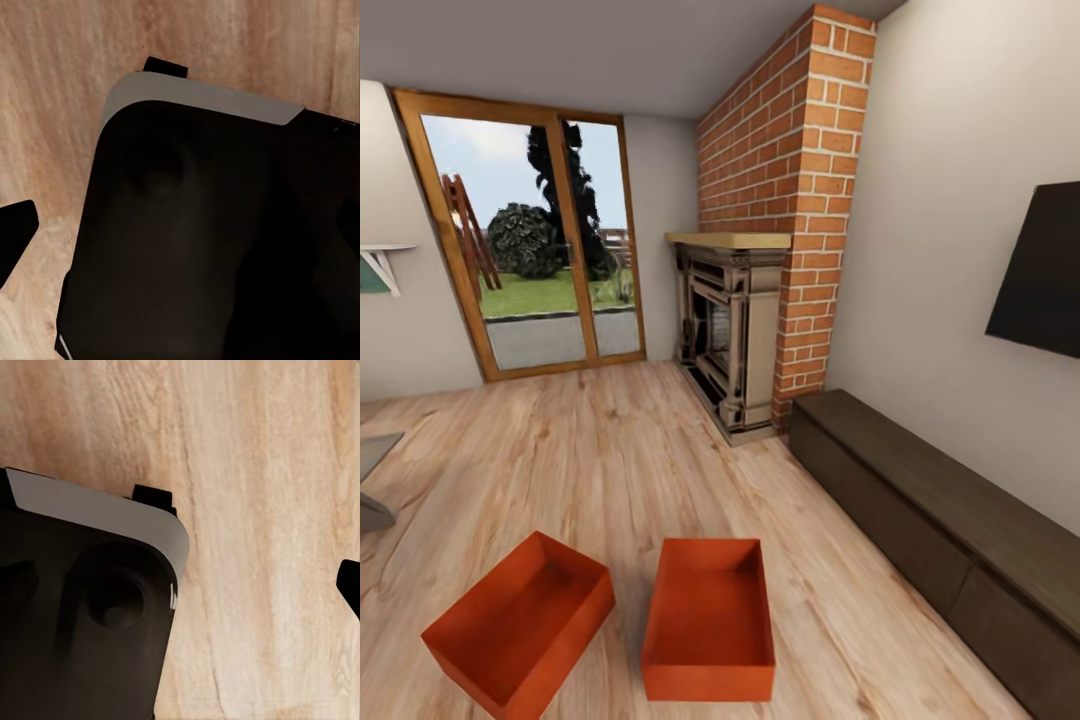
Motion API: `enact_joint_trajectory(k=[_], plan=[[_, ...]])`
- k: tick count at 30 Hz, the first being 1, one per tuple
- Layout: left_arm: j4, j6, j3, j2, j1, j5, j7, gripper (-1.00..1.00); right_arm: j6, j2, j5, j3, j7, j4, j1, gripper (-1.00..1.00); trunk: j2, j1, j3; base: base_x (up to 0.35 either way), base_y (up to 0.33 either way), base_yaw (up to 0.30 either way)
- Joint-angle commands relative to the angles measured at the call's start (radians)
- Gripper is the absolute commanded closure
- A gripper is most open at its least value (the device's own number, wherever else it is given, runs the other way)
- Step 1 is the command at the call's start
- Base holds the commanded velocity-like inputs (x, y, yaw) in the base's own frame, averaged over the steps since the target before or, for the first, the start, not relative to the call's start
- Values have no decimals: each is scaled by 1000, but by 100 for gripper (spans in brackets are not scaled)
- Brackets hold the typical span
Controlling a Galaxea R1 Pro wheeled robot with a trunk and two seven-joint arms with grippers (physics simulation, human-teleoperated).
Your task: Move the two storage containers from the living room to the garage. In the garage, place one container on the floor and stack the other container on top of it (either order is fine).
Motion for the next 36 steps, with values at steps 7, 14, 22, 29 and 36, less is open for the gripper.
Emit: enact_joint_trajectory(k=[7, 14, 22, 29, 36], plan=[[-3, 5, -1, 0, 0, 7, 4, -100, -5, 1, -4, 5, -3, 3, -1, -100, 0, 1, -1, 314, 182, 0], [-3, 5, -1, 0, 0, 7, 4, -100, -5, 2, -6, 5, -3, 3, -1, -100, 0, 1, -1, 273, 114, -39], [-3, 5, -1, -3, 0, 8, 5, -100, -4, 3, -6, 6, -3, 3, -1, -100, 0, 1, -1, 33, 8, -223], [-3, 5, -1, -3, 0, 9, 5, -100, -4, 4, -6, 5, -3, 3, -1, -100, 0, 1, -1, 3, 0, -180], [-1, 5, -3, -3, 0, 5, 4, -100, -4, 4, -4, 5, -3, 3, -1, -100, 0, 1, -1, 214, 0, -14]])
